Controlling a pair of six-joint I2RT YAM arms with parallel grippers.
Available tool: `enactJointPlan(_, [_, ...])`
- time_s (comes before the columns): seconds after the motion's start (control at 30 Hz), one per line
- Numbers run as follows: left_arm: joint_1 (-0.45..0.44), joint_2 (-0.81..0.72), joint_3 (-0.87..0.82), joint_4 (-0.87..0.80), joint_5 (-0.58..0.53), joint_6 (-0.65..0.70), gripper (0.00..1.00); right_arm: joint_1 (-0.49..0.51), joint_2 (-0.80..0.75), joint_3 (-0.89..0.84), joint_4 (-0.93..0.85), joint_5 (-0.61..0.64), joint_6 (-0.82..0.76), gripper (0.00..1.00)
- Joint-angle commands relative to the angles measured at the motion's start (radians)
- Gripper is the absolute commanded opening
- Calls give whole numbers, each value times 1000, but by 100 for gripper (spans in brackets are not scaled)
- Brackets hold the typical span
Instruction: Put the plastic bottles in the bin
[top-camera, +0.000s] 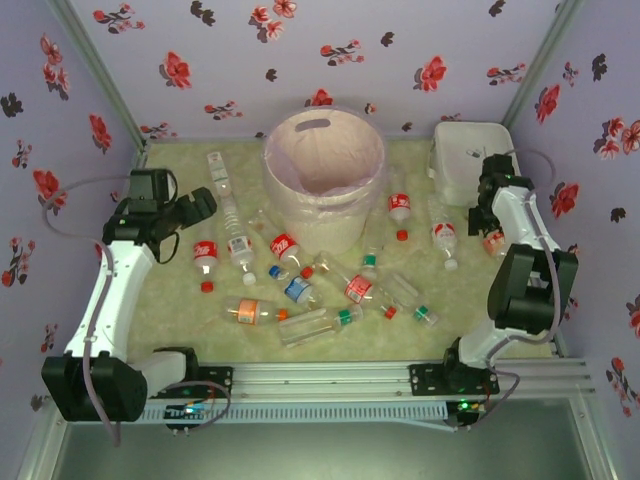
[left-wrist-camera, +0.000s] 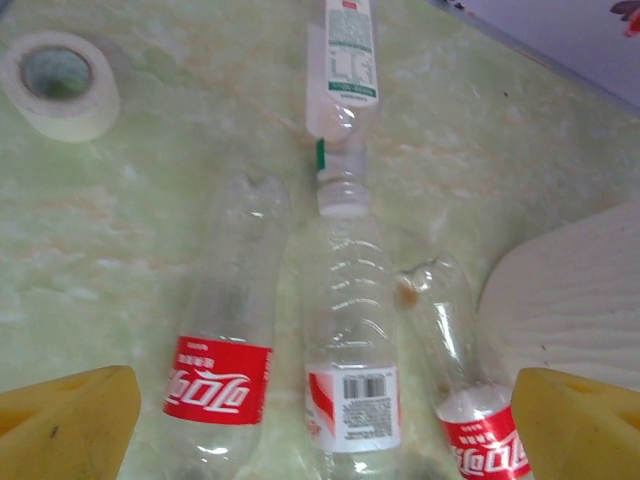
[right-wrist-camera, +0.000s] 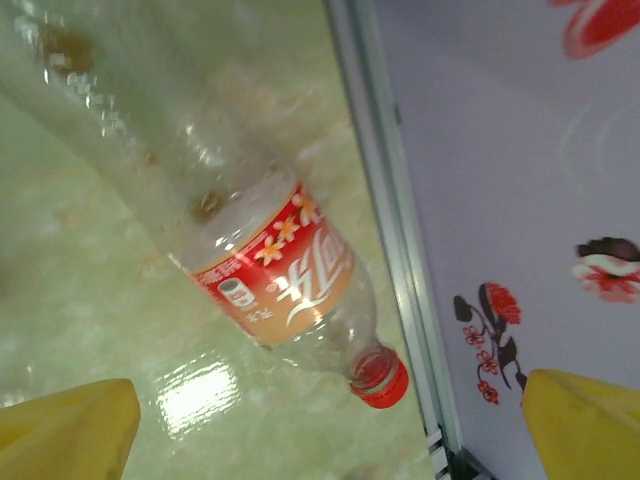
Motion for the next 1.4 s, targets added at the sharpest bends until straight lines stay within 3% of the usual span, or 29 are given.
enactJointPlan(0.0, [-6,-22,-31,0,109,-70,96,-15,40,17,-23,-68,-81,99])
enactJointPlan(0.2, [-6,7,-24,26,139,-90,96,-24,145,37,40,-155,-169,99])
enactJointPlan(0.37, [1,39,-68,162,249,-214,95,-39,216,62,66,-222,-217,99])
enactJointPlan(0.6, [1,44,-72,192,249,-269,94,-52,264,74,96,-234,-215,94])
enactJointPlan(1.0, [9,24,-121,230,241,-304,96,-69,208,80,63,-280,-175,71])
enactJointPlan(1.23, [36,25,-137,222,242,-305,97,-81,128,177,-34,-292,-108,63])
enactJointPlan(1.37, [52,12,-124,121,226,-291,96,-83,41,223,-73,-263,2,62])
